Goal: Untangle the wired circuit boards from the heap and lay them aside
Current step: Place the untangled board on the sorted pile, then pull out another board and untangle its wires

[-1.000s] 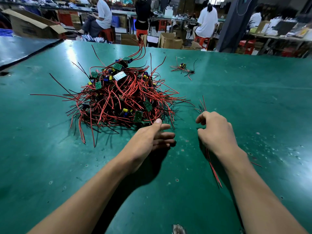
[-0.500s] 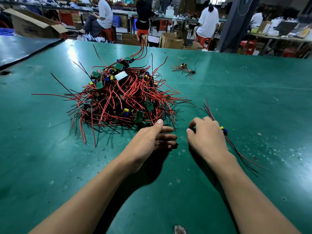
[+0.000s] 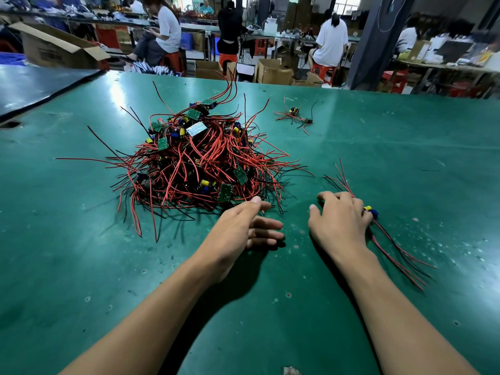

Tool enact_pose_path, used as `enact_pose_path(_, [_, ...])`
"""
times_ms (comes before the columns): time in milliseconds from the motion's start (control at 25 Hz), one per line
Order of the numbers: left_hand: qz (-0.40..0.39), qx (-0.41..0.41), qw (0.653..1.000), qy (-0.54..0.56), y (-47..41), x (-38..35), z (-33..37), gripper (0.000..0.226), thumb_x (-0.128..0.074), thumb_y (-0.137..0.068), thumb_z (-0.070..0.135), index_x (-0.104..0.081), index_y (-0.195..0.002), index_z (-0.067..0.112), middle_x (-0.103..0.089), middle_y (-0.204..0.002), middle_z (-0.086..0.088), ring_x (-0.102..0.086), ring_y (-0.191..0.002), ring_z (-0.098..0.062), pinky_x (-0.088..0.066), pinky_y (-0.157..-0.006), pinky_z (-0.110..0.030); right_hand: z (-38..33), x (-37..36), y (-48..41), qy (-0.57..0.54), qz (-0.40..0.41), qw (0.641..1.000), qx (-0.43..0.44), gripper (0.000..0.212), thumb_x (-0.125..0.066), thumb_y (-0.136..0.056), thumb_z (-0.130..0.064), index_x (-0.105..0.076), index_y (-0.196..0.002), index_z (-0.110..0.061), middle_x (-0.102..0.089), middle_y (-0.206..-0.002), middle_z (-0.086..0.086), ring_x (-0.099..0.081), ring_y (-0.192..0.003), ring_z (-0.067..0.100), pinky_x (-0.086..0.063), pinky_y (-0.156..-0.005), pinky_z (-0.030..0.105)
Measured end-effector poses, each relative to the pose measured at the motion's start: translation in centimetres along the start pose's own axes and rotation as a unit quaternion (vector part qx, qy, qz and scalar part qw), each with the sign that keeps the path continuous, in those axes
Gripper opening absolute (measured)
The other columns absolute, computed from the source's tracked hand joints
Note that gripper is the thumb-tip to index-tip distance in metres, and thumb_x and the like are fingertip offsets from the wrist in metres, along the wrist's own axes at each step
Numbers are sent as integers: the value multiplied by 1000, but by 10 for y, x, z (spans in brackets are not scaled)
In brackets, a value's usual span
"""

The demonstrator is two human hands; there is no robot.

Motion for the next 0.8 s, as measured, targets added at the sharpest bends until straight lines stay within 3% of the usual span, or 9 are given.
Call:
enact_pose_path(200, [-1,-2,1000,7,0,1,2,36,-41,-104,29,-59,-115,0,-70,-92,-24,-70,-73,-28,-60,-71,-33,-28,-9,-6,-188,86,973,104,23,-58,-98,-24,-70,-117,-17,-64,-121,5,-55,-116,28,-38,-99,40])
enact_pose_path(360, [-10,-9,1000,-1,-1,3,1,32,-46,-103,22,-59,-110,-6,-69,-88,-22,-69,-71,-27,-60,-69,-32,-45,-18,-28,-323,109,935,100,19,-61,-96,-11,-72,-111,-11,-66,-115,7,-63,-105,27,-45,-96,31])
enact_pose_path(480, [-10,-11,1000,-3,-1,4,0,26,-47,-102,16,-60,-107,-7,-68,-87,-22,-70,-69,-27,-59,-66,-30,-62,-30,-49,-293,35,945,142,42,-59,-94,-5,-60,-135,-6,-57,-141,9,-51,-131,27,-35,-115,36])
enact_pose_path(600, [-17,-8,1000,-7,-1,6,0,24,-48,-102,14,-62,-104,-5,-69,-88,-22,-70,-71,-28,-60,-67,-31,-72,-44,-60,-221,-58,957,177,61,-60,-90,-10,-46,-149,-12,-48,-153,5,-42,-139,28,-33,-116,43])
enact_pose_path(680, [-21,-4,1000,-9,-1,7,1,23,-47,-102,13,-62,-103,-4,-69,-87,-22,-70,-71,-27,-61,-66,-30,-72,-45,-62,-232,-55,952,190,58,-63,-87,-12,-53,-144,-14,-59,-142,7,-49,-131,29,-40,-111,44])
enact_pose_path(800, [-24,-1,1000,-7,0,8,1,22,-47,-102,12,-63,-103,-3,-69,-86,-22,-70,-70,-27,-60,-66,-29,-66,-38,-51,-297,5,936,190,36,-73,-87,-23,-69,-123,-18,-71,-120,1,-62,-114,22,-48,-101,40])
Point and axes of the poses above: each hand's wrist, its own y-axis away from the middle knuckle, its own x-axis out of the back of the hand, z = x × y, the point moved 3 cm from there along -y, towards the middle knuckle
